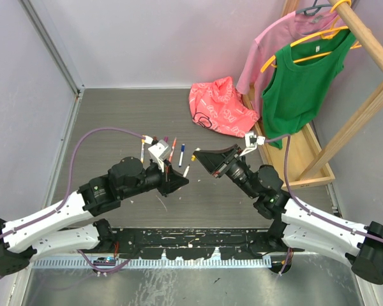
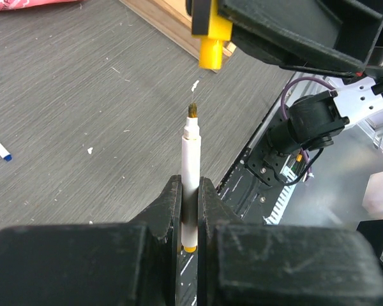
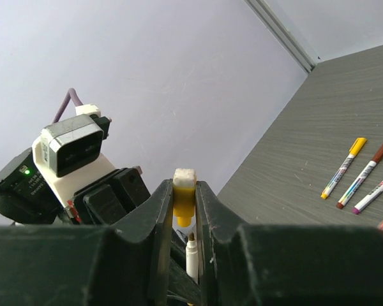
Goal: Insert the pens into the pen caps
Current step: Insert the pen cap onto the pen.
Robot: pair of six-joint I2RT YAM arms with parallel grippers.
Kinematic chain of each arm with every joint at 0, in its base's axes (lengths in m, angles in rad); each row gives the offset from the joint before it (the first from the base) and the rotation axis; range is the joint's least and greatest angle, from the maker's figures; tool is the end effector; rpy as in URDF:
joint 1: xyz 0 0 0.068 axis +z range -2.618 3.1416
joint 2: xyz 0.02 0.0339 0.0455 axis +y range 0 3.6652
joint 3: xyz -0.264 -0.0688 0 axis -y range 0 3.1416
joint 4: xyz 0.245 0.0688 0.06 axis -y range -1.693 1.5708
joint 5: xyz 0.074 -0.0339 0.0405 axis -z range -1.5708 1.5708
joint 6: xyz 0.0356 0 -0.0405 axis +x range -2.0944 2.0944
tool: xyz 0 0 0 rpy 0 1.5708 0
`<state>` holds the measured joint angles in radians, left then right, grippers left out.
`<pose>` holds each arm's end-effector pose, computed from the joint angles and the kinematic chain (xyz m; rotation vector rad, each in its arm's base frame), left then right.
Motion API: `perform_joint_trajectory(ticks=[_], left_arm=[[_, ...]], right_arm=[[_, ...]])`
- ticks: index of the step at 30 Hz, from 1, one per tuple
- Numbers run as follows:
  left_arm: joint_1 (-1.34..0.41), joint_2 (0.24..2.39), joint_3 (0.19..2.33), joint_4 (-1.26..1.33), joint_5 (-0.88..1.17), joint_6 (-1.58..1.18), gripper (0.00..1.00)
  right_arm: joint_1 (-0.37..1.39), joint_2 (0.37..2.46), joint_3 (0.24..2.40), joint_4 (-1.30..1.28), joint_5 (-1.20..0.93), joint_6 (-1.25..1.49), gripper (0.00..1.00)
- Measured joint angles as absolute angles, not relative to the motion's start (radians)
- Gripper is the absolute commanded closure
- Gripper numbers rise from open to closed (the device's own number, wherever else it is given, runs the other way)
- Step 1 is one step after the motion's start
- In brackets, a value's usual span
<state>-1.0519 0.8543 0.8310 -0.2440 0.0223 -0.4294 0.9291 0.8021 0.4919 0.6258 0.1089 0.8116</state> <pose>0.0978 -0.1729 0.3379 0.6202 1.8731 -1.0320 0.1181 0.1516 0.3196 0.0226 1.3943 1.4167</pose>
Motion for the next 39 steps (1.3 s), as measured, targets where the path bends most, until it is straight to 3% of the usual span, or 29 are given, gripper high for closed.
perform_joint_trajectory(ticks=[39], left_arm=[[-1.052, 0.86, 0.831, -0.245, 0.002, -0.41, 1.0]], right_arm=[[0.953, 0.849, 0.492, 0.62, 0.084, 0.808, 1.0]])
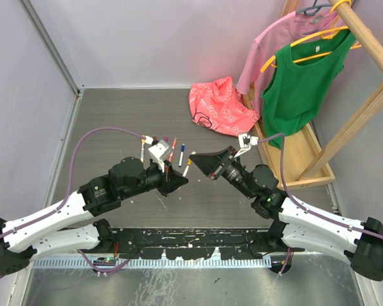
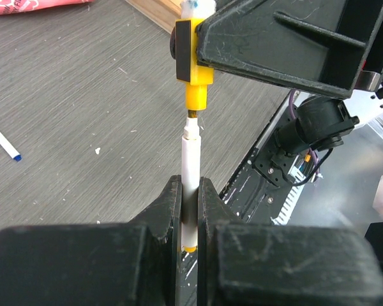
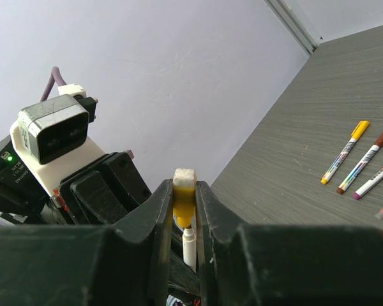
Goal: Insert the pens into the pen caps
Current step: Insert the pen cap onto the pen.
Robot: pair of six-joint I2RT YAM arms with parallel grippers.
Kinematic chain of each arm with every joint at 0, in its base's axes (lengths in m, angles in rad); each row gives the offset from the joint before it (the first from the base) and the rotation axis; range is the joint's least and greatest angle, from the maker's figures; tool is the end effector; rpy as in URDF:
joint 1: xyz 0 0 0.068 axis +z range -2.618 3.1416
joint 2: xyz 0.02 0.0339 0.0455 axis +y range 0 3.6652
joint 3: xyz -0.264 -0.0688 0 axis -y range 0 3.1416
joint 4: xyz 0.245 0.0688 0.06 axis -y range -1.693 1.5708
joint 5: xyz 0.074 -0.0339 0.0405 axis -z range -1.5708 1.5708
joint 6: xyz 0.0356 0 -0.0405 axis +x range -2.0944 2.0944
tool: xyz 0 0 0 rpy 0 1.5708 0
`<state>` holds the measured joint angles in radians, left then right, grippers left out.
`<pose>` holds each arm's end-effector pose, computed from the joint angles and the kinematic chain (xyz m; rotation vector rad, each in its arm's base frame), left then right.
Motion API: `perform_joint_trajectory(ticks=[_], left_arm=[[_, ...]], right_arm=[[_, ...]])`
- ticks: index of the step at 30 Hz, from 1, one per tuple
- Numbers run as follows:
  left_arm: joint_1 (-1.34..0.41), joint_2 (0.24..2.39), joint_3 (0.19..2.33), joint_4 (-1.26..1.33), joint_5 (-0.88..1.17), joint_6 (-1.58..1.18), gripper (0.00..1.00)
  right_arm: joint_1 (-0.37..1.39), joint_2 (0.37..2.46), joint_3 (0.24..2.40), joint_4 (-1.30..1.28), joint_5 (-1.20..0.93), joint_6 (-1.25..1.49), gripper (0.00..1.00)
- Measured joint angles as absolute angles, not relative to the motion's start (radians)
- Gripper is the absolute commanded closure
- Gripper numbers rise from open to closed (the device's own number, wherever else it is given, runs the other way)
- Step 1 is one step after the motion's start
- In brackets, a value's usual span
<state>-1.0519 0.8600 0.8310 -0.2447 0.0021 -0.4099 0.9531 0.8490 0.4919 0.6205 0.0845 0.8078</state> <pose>0.0991 -0.1736 0.3368 0.6235 1.8701 -0.9989 0.1193 0.1628 0.3107 -0.0255 1.4556 1.4239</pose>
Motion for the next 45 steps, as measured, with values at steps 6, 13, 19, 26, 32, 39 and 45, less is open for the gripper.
perform_joint_trajectory(ticks=[6, 13, 19, 26, 32, 39, 45], left_arm=[[-1.052, 0.86, 0.831, -0.246, 0.001, -0.406, 1.0], [-1.054, 0.857, 0.831, -0.257, -0.002, -0.404, 1.0], [-1.055, 0.853, 0.831, -0.271, -0.002, -0.404, 1.0], [-1.055, 0.853, 0.831, -0.267, -0.003, -0.404, 1.0], [-1.055, 0.853, 0.831, -0.257, -0.003, -0.405, 1.0], [-1.055, 0.853, 0.831, -0.256, -0.004, -0.405, 1.0], [-1.055, 0.853, 0.831, -0.251, -0.004, -0.405, 1.0]], right_arm=[[0.957, 0.849, 0.492, 0.62, 0.085, 0.808, 1.0], [0.964, 0.849, 0.487, 0.619, 0.086, 0.808, 1.0], [0.97, 0.849, 0.481, 0.62, 0.091, 0.809, 1.0], [0.978, 0.846, 0.484, 0.596, 0.107, 0.803, 1.0], [0.981, 0.847, 0.527, 0.554, 0.125, 0.776, 1.0], [0.981, 0.85, 0.556, 0.548, 0.13, 0.764, 1.0], [0.981, 0.851, 0.556, 0.539, 0.131, 0.765, 1.0]])
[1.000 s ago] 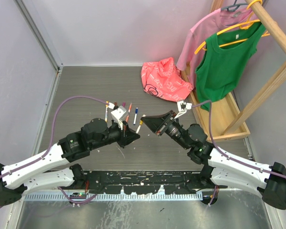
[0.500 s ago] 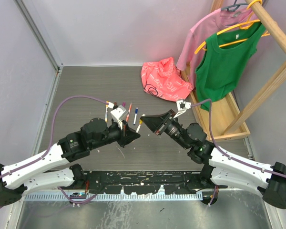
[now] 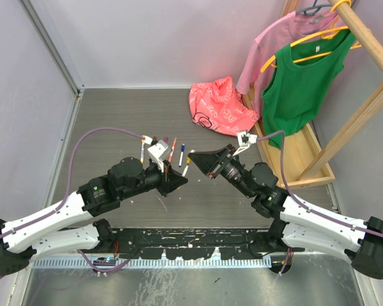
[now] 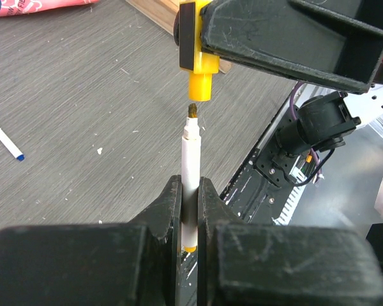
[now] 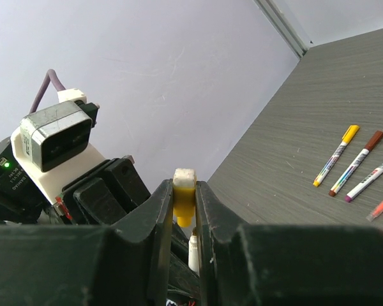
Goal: Insert the pens into the pen caps
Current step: Insert the pen cap onto the pen.
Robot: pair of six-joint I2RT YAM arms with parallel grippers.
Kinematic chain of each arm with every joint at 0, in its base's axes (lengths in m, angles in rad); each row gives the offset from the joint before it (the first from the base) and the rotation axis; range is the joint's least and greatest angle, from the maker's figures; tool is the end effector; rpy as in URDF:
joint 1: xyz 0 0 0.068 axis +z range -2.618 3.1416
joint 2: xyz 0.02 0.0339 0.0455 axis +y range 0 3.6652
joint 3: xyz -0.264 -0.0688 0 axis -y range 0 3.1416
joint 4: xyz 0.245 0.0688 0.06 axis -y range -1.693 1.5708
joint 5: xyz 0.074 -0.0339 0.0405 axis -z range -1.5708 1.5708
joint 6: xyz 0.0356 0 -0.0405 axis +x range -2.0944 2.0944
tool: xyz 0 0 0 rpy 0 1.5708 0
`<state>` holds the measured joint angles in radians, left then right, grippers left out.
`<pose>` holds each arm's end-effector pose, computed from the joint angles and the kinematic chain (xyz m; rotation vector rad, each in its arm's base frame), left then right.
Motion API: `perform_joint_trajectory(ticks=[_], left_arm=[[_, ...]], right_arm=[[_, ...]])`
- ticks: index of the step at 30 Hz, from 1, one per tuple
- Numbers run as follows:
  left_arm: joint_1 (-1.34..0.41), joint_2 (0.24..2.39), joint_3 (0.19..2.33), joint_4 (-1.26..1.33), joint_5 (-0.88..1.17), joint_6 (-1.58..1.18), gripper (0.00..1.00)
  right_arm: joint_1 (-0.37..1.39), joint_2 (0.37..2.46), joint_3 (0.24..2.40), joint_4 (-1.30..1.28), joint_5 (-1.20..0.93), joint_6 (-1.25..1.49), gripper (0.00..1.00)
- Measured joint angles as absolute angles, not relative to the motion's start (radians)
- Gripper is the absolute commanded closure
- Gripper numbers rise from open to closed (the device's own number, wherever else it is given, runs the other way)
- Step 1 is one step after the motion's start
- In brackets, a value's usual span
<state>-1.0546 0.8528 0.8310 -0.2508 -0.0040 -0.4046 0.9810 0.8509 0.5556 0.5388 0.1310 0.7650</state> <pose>0.0979 -0.1722 0.3375 0.6256 1.8662 -0.9926 0.1173 0.1668 0.3244 -0.0357 1.4684 1.3726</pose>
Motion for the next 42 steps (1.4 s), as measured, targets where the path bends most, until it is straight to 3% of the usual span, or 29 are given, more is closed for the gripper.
perform_joint_trajectory(ticks=[42], left_arm=[[-1.06, 0.868, 0.832, -0.264, -0.011, -0.41, 1.0]], right_arm=[[1.002, 0.825, 0.485, 0.524, 0.124, 0.812, 0.97]])
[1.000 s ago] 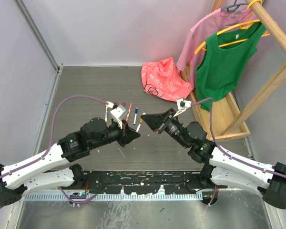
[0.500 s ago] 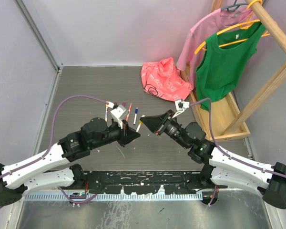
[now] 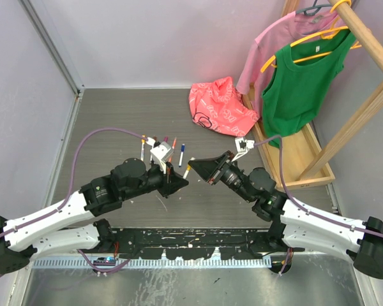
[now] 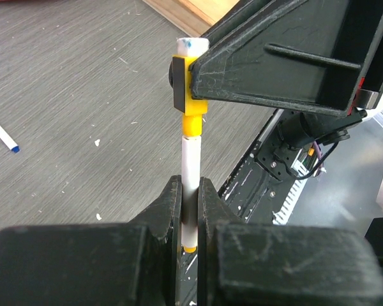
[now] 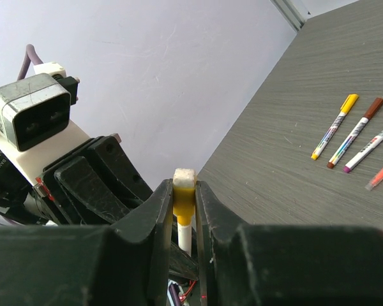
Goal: Insert the pens into the pen caps
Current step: Insert the pen cap onto the pen.
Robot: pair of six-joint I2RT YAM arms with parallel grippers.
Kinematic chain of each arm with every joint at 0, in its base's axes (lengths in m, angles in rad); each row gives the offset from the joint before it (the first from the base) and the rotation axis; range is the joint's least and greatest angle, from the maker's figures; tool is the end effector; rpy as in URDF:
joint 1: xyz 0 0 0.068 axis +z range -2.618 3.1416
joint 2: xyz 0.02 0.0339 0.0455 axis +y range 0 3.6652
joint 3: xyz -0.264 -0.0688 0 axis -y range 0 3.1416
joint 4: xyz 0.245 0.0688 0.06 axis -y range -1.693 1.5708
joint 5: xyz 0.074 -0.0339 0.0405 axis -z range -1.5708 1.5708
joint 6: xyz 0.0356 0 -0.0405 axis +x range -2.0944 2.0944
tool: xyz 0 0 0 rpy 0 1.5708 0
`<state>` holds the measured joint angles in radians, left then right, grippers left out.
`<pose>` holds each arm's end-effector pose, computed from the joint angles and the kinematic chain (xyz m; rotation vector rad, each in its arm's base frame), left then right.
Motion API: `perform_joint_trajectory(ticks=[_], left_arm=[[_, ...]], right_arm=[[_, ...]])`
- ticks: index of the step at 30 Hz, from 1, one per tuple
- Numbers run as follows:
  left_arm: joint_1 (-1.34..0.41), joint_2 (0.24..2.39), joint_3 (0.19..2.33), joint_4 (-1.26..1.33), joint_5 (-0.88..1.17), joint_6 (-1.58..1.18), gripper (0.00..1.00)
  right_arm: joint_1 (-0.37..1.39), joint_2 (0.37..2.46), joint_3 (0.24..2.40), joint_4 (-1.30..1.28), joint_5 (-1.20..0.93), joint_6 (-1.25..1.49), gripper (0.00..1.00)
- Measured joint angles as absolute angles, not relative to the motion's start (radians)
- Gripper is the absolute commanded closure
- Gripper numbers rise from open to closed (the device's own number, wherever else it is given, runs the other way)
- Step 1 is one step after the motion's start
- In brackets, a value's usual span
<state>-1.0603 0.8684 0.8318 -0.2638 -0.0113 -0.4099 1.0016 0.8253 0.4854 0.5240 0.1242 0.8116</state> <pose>0.0986 -0.1753 0.3336 0.6300 1.8944 -0.9786 0.1112 0.1656 0.3024 -0.0314 1.5437 1.4000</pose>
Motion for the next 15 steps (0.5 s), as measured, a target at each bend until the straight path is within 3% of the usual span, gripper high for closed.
perform_joint_trajectory(ticks=[15], left_arm=[[-1.068, 0.863, 0.832, -0.297, -0.035, -0.461, 1.0]], right_arm=[[1.127, 0.873, 0.458, 0.605, 0.315, 0.793, 1.0]])
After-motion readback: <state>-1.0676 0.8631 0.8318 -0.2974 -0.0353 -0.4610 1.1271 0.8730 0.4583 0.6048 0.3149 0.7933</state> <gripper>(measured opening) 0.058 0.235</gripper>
